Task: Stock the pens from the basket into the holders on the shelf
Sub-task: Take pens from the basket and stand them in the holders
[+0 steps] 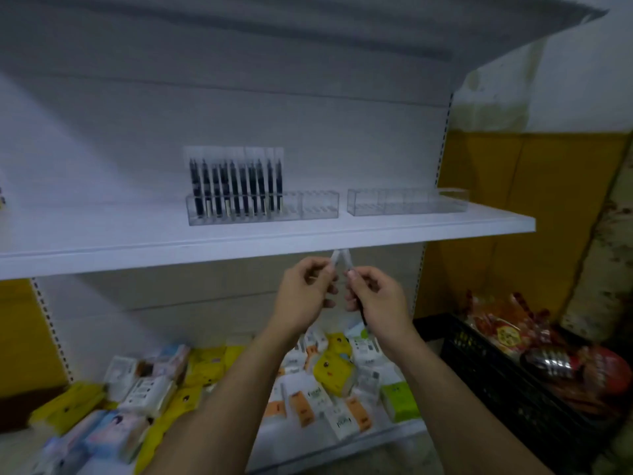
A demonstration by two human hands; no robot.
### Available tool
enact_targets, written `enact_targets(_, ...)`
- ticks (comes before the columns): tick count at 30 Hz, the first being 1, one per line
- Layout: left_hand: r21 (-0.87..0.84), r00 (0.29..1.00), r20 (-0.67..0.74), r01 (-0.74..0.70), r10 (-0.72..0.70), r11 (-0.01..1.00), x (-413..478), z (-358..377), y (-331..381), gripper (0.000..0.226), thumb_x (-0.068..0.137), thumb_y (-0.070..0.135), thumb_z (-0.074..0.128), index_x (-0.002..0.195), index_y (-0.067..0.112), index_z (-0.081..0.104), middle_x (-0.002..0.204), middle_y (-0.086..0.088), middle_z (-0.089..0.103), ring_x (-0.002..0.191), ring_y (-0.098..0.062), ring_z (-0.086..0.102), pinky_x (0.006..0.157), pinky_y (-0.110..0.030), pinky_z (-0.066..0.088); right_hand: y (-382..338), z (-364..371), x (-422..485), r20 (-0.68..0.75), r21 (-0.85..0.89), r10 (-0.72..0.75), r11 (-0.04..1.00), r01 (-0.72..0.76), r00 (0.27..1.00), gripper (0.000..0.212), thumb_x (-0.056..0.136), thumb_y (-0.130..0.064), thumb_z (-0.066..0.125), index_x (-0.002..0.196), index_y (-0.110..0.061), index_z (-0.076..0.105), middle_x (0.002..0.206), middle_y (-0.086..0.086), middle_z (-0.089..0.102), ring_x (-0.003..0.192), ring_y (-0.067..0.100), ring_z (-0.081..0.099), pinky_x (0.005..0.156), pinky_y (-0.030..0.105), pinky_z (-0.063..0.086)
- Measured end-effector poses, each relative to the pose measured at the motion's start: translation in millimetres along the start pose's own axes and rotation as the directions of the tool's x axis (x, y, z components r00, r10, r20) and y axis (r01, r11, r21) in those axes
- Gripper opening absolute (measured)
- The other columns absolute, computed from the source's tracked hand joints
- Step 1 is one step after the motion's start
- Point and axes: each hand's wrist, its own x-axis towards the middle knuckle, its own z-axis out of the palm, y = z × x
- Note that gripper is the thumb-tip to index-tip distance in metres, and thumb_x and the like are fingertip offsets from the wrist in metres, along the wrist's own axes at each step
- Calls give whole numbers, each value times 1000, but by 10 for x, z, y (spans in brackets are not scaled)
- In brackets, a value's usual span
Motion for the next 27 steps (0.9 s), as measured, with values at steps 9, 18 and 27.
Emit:
enact_targets(9, 46, 995, 24, -99, 98, 994, 451, -312, 580, 12, 93, 13, 62, 101, 21, 66, 86, -6, 70, 83, -14, 71, 72, -26, 58, -396, 144, 631, 67, -38, -177, 983, 180, 982, 19, 90, -18, 66, 102, -33, 66, 80, -5, 68, 82, 10, 66, 76, 27, 53)
enact_targets(18, 214, 972, 59, -233, 226, 949, 1013, -532, 932, 38, 91, 8, 63, 122, 29, 61, 92, -1, 67, 83, -15, 68, 70, -28, 59, -707, 294, 1273, 166, -130, -279, 945, 301, 946, 55, 89, -9, 66, 130, -42, 50, 89, -6, 57, 78, 11, 62, 75, 29, 56)
enact_targets(27, 451, 924, -34, -325, 380, 831, 1683, -792, 1301, 30, 87, 18, 68, 109, 37, 58, 102, 9, 66, 82, -4, 68, 63, -17, 56, -966, 693, 1974, 145, -125, -401, 899, 419, 904, 47, 86, -10, 70, 122, -37, 55, 87, -9, 58, 71, 13, 65, 68, 31, 60)
